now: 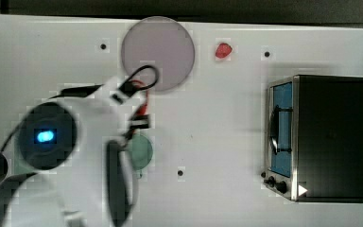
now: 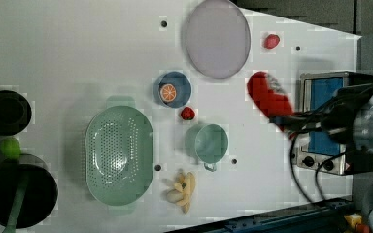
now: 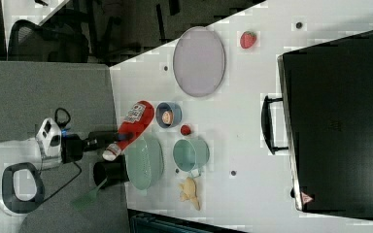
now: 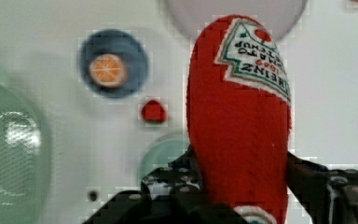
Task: Pick Ketchup from the table and place it in strainer.
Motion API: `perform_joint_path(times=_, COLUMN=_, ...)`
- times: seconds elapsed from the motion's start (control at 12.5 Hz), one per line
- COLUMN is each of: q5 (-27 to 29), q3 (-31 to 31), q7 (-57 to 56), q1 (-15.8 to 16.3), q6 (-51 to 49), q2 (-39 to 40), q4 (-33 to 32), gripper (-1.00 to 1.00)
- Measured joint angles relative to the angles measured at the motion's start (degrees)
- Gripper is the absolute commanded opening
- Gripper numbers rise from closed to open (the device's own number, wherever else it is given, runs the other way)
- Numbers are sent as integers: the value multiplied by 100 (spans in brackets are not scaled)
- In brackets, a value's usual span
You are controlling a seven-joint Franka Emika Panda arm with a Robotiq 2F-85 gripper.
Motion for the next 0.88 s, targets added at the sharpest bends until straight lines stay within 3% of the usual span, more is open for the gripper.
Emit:
perform_joint_path(times=0.4, q5=314, q3=1474, q7=1754, q1=222, q6=478, q2=736, q4=-112, gripper=23)
perform_joint_path(times=0.64, q5=315, q3=1928, q7=2732, q1=459, q6=1472, q2=1467, q4=-123, gripper=23)
perform_joint_path(times=0.88, q5=320, q3=2174, q7=3301, q1=467, q6=2196, q2=2318, q4=-112, gripper=31)
